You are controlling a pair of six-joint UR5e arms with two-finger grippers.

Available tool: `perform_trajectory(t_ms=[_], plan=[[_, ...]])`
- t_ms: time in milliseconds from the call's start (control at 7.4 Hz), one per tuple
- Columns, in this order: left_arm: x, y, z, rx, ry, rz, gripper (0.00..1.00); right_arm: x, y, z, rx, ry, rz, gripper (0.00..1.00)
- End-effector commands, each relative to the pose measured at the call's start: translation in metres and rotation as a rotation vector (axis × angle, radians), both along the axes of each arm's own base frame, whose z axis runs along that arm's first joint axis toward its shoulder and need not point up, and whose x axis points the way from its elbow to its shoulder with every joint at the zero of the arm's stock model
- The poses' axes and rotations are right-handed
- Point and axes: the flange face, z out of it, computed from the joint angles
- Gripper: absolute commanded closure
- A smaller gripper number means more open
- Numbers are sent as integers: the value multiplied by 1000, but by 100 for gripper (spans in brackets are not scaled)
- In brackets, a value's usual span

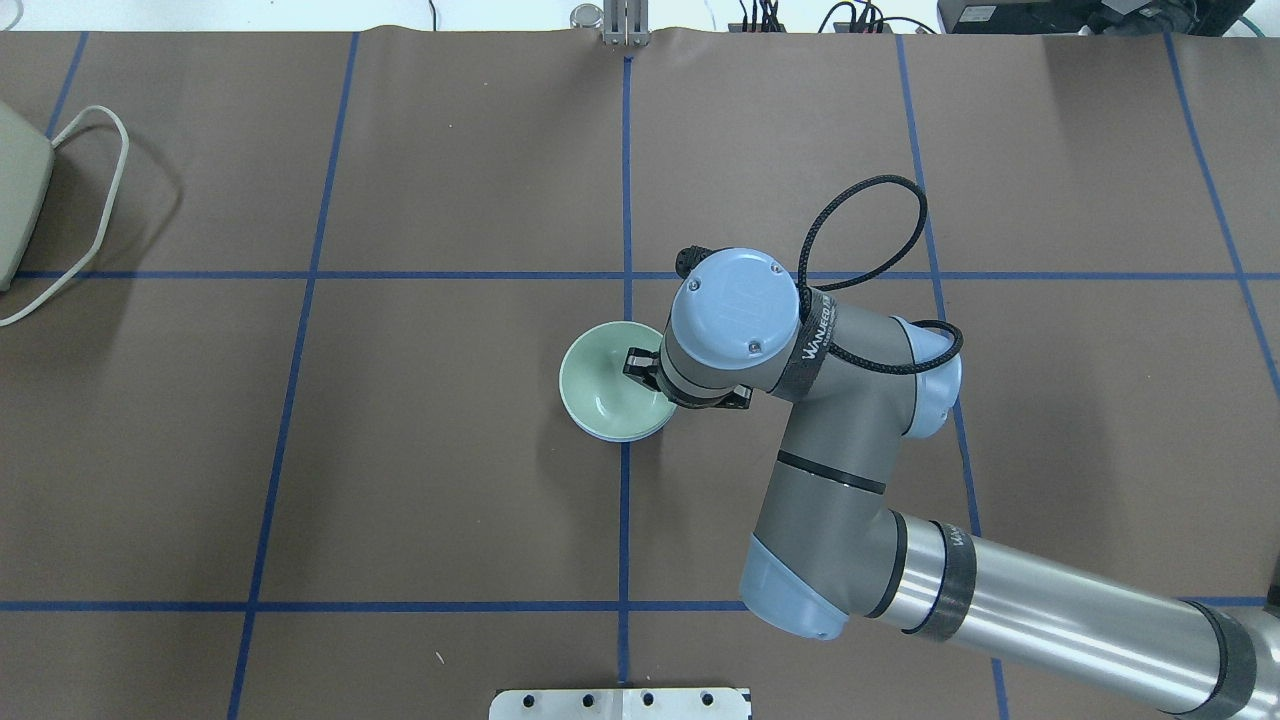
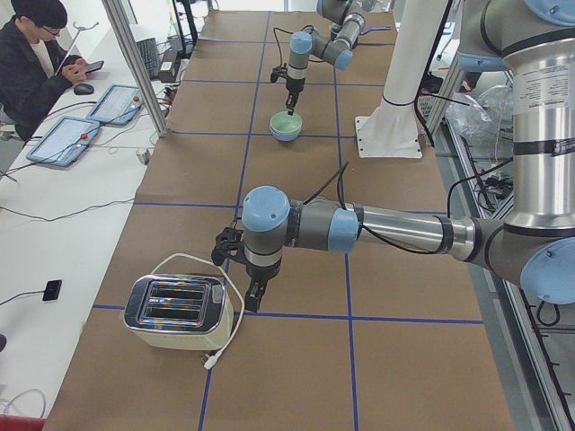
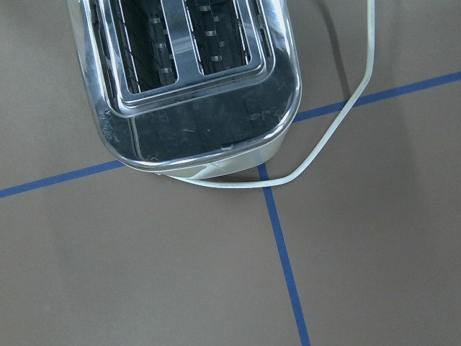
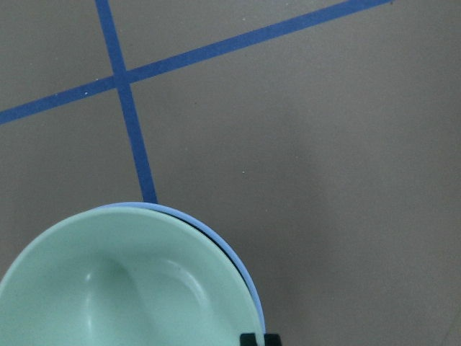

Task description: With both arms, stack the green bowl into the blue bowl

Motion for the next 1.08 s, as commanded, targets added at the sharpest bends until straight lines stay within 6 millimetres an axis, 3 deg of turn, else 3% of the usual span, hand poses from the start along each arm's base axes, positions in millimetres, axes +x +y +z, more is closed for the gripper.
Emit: perform_trajectory(t_ms=[0,811,946], plan=[[0,0,0,0,0,-1,1,0,0,0,0,0,0,100],[0,-1,0,-2,0,0,1,-4,-2,3,5,-5,-2,100],[0,-1,0,-2,0,0,1,-4,-2,3,8,-4,-3,66]])
